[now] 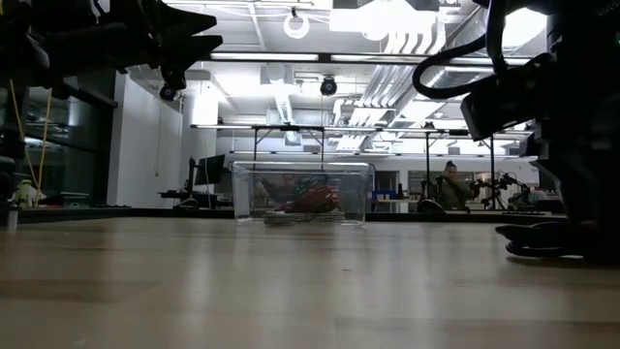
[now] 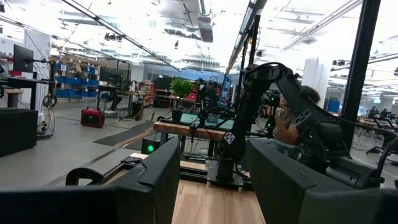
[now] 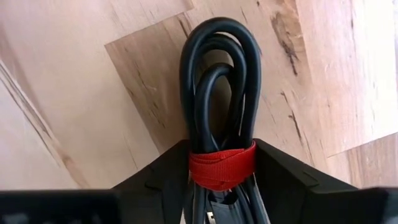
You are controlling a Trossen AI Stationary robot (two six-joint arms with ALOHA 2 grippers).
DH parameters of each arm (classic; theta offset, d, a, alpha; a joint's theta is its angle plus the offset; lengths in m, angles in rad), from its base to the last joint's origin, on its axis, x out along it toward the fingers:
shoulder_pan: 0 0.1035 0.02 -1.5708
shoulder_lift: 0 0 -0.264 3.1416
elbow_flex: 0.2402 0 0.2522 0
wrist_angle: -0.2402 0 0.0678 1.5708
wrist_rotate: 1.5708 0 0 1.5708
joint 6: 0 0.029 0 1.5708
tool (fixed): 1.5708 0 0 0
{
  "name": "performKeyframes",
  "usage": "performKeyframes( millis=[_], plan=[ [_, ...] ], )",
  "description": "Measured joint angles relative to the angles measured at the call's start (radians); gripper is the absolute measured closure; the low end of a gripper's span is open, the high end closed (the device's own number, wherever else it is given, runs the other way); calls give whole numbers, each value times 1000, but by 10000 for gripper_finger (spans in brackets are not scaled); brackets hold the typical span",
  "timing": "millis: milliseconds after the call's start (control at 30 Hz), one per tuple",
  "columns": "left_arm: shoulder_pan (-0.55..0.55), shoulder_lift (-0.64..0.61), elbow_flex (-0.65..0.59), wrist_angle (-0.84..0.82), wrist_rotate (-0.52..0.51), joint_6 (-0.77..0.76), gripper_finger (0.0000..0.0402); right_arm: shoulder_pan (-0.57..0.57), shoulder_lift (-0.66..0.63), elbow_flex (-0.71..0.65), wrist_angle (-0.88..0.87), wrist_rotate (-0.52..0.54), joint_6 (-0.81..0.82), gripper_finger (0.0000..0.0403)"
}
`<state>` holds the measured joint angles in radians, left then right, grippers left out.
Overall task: Pick and place USB-C Cables
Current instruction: Put the black charger cable into the transparent bin
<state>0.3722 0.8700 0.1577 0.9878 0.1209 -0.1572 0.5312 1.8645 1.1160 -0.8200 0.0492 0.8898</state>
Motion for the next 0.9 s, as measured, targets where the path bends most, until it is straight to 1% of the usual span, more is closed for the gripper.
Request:
performKeyframes(
  millis=[267,367,567,900],
  plan=[
    [0,0,0,0,0,0,236,1,0,1,4,0,0,331],
    [0,0,0,0,0,0,236,0,0,1,2,0,0,351],
    [0,0,0,0,0,0,236,0,1,1,0,1,0,345],
    [0,0,0,0,0,0,236,0,1,0,0,1,0,346]
  ],
)
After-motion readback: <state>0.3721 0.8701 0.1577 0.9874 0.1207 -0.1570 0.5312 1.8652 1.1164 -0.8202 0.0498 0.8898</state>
